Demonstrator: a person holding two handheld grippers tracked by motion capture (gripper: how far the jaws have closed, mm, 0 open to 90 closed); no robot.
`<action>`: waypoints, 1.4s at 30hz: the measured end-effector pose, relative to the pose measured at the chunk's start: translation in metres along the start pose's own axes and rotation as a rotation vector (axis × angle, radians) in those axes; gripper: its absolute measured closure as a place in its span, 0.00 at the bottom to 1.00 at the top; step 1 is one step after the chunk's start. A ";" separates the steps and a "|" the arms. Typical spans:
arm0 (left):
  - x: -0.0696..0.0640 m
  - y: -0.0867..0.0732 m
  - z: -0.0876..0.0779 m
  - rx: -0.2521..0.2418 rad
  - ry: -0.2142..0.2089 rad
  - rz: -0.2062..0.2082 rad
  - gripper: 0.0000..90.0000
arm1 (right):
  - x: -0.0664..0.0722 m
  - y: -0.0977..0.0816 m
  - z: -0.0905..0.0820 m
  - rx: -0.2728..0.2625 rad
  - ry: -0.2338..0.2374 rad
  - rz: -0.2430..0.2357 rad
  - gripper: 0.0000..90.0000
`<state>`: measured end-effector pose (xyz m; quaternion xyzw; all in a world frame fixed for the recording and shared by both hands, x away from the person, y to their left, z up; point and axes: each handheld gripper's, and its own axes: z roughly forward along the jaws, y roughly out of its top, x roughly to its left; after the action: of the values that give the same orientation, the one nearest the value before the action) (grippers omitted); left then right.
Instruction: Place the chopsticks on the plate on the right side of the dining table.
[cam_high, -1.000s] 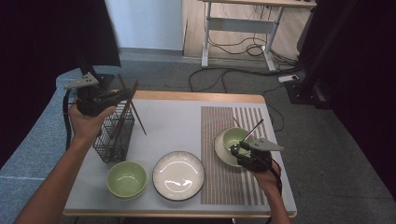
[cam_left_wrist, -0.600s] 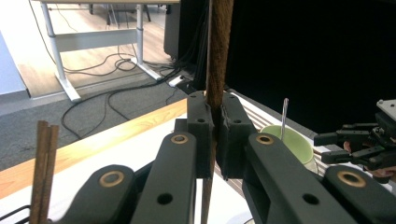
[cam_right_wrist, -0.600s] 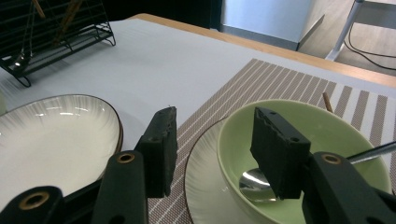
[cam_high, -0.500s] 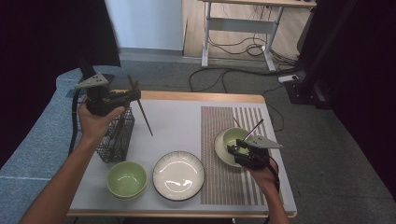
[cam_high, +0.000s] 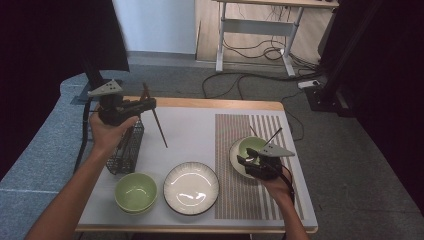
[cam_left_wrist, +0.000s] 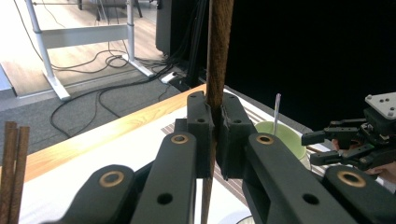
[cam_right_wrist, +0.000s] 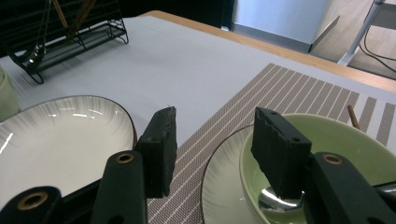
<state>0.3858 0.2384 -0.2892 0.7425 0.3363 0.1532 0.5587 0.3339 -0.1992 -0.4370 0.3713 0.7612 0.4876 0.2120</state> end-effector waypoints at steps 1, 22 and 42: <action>-0.001 0.000 0.001 0.000 -0.002 0.000 0.94 | 0.000 0.000 0.000 -0.005 0.000 0.003 0.56; -0.014 -0.004 0.013 0.010 -0.047 0.010 0.94 | 0.008 0.003 0.004 -0.007 0.018 -0.015 0.56; -0.030 0.001 0.025 0.007 -0.080 0.033 0.94 | 0.013 0.015 0.004 -0.035 0.040 -0.029 0.56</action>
<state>0.3795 0.2000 -0.2922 0.7554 0.3017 0.1316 0.5667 0.3336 -0.1832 -0.4248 0.3468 0.7620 0.5048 0.2103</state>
